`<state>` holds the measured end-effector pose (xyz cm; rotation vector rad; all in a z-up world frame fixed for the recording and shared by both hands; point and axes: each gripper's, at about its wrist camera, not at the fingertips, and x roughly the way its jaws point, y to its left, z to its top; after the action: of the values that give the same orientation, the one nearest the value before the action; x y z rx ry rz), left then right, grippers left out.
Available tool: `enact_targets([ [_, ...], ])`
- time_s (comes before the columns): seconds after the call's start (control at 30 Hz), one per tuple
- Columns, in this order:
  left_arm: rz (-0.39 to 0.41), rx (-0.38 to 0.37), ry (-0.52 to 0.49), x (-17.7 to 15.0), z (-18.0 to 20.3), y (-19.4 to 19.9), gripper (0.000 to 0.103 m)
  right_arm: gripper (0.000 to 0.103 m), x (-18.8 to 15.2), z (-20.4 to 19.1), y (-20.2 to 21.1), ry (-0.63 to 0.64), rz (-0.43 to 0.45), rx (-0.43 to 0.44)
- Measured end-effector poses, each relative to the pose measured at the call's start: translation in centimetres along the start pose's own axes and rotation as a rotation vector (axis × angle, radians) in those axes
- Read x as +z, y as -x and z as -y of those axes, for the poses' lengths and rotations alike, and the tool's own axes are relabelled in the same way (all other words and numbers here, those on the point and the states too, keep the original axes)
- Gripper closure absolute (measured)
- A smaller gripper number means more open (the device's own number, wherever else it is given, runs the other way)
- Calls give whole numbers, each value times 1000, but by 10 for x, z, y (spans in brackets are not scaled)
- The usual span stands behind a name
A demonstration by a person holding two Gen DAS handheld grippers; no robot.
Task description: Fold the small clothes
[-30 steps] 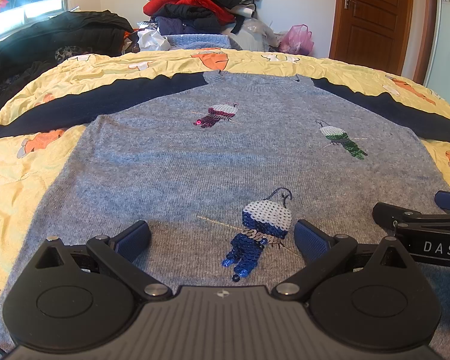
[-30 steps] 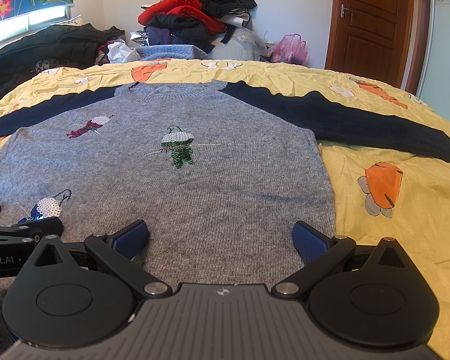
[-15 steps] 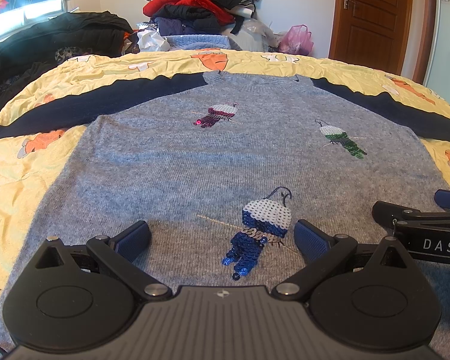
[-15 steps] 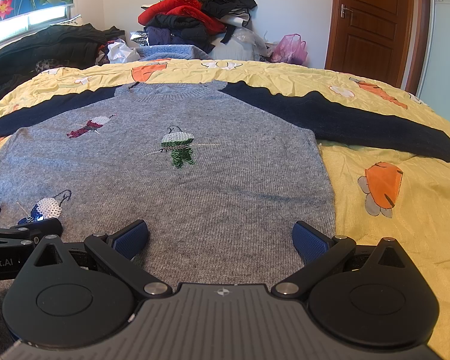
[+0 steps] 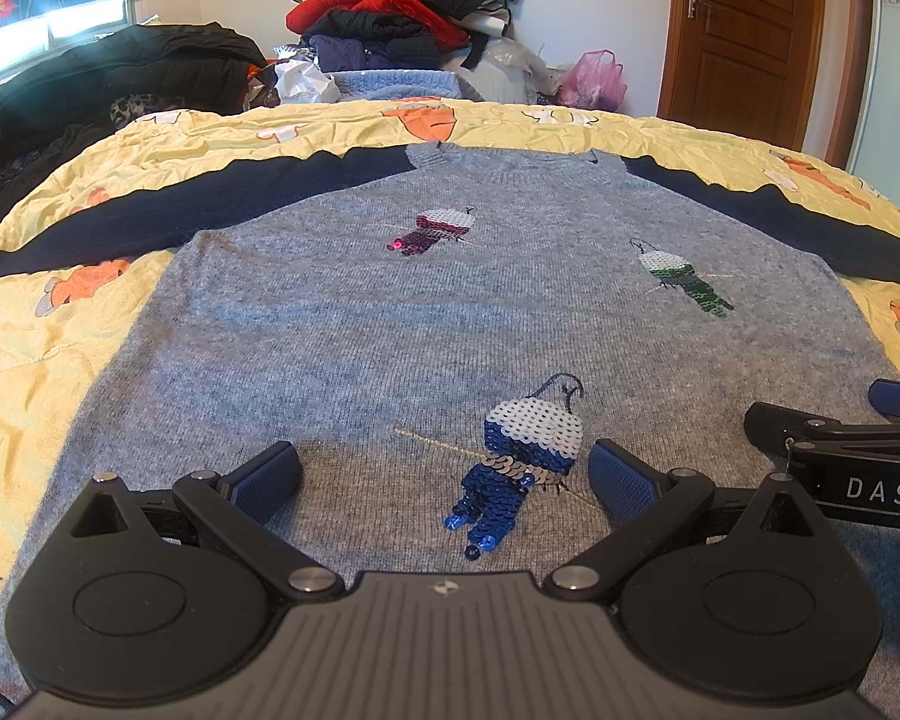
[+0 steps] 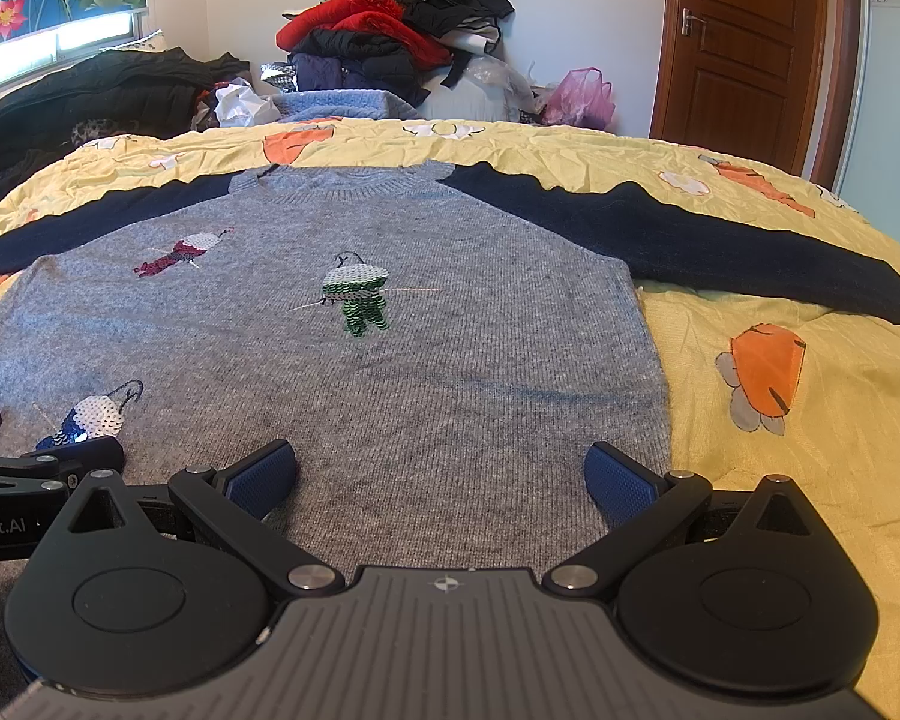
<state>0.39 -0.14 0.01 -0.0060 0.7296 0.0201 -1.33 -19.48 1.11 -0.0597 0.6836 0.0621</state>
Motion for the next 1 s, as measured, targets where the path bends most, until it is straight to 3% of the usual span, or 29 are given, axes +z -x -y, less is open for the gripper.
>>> enact_targets([
  [0.37, 2, 3, -3, 0, 1, 1, 0, 0, 0, 0, 1, -2, -1, 6],
  [0.47, 5, 12, -7, -1, 2, 3, 0, 1, 12, 10, 7, -39, -34, 89],
  [0.53, 7, 13, -9, -1, 3, 3, 0, 1, 22, 29, 11, -160, -41, 152],
  [0.63, 7, 9, -5, -1, 2, 3, 0, 1, 43, 78, 16, -326, 5, 209],
  [0.73, 7, 4, -3, -1, 1, 2, 0, 10, 63, 140, 14, -523, 93, 241],
  [0.87, 7, 5, -3, -1, 1, 2, 0, 19, 68, 230, 3, -791, 179, 163],
  [1.0, 7, 5, -2, -1, 1, 2, 0, 28, 52, 313, -18, -1028, 227, 54],
])
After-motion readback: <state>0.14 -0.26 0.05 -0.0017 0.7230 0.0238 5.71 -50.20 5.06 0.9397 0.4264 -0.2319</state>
